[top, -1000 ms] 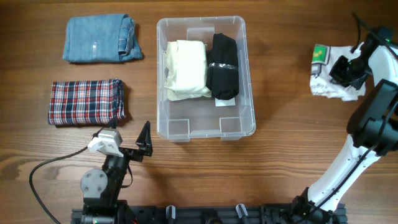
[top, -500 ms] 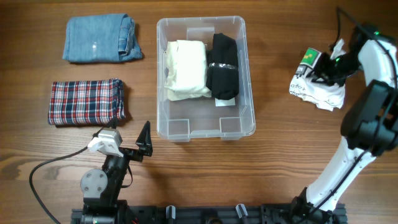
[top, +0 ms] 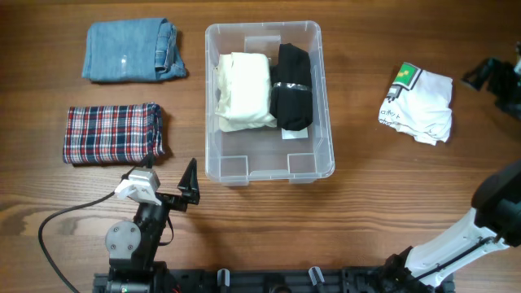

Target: Pack container

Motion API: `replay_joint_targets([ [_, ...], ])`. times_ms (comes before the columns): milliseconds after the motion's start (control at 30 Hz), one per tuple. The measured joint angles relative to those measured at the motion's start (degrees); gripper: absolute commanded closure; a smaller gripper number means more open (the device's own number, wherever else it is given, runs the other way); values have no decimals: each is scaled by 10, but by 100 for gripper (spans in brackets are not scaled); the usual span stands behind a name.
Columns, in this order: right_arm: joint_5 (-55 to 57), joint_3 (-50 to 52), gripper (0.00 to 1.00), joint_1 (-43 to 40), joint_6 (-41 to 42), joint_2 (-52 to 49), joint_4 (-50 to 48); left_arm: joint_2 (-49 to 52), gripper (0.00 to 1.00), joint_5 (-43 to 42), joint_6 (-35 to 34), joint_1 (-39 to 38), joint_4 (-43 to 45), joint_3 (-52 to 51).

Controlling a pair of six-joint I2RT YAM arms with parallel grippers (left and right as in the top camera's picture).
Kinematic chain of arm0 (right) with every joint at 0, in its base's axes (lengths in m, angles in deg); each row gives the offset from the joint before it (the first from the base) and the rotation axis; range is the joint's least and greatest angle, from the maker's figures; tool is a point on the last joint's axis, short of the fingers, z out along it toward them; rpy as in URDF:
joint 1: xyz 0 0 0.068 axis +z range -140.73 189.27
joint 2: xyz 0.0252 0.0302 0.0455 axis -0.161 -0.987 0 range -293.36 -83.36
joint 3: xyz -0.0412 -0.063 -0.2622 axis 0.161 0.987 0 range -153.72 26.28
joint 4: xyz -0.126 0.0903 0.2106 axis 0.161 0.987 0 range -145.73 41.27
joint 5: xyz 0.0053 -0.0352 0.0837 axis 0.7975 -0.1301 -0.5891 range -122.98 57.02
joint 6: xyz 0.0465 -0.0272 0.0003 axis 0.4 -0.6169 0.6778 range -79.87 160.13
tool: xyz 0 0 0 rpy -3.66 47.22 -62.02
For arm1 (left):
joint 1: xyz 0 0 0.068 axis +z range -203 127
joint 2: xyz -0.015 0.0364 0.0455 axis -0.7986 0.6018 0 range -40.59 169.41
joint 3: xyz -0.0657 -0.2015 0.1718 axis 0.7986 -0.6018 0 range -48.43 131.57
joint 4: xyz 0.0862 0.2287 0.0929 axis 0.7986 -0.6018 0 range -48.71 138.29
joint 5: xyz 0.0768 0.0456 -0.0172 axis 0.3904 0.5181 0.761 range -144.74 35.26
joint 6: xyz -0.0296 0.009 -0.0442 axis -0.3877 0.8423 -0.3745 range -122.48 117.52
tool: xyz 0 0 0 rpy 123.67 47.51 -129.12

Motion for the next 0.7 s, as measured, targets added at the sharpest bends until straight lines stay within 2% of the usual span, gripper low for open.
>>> replay_joint_targets([
  [367,-64,22,0,-10,-80,-83,7,0,0,0,0,0,0,0],
  [700,-88,23,0,-10,-100,-157,7,0,0,0,0,0,0,0],
])
